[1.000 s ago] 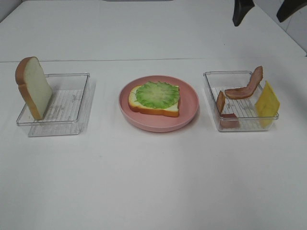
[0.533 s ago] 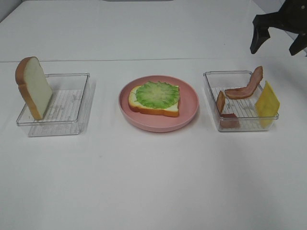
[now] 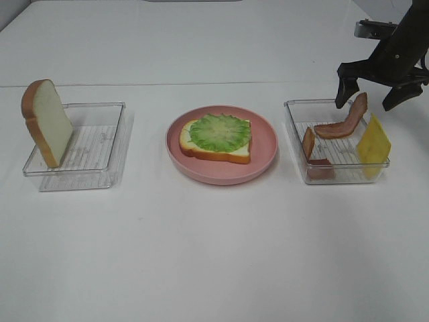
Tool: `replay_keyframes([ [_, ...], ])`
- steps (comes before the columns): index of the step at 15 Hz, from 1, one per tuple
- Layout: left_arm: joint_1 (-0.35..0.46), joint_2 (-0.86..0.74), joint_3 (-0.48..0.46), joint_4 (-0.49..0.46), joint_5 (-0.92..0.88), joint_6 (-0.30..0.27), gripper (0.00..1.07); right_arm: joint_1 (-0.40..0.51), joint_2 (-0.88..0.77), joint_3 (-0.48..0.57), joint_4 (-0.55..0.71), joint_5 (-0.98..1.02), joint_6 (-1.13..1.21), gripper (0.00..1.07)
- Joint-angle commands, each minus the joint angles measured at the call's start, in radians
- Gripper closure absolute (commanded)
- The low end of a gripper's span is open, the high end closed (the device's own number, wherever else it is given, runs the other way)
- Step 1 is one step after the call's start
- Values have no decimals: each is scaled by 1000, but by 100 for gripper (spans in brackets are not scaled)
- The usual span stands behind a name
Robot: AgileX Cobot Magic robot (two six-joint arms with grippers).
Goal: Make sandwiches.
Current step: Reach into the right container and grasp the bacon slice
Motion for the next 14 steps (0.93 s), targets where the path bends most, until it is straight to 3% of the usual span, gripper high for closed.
replay_keyframes([
  [1, 0, -1, 2, -3, -4, 0, 6, -5, 4, -2, 2, -11, -11, 27],
  [3, 0, -1, 2, -3, -4, 0, 6, -5, 8, -2, 4, -18, -10, 40],
  [7, 0, -1, 2, -3, -4, 0, 6, -5, 18, -2, 19, -17, -6, 98],
  [9, 0, -1, 2, -3, -4, 0, 6, -5, 18, -2, 19, -23, -18, 107],
  [14, 0, -1, 2, -3, -4, 0, 6, -4, 2, -2, 19, -15, -18, 107],
])
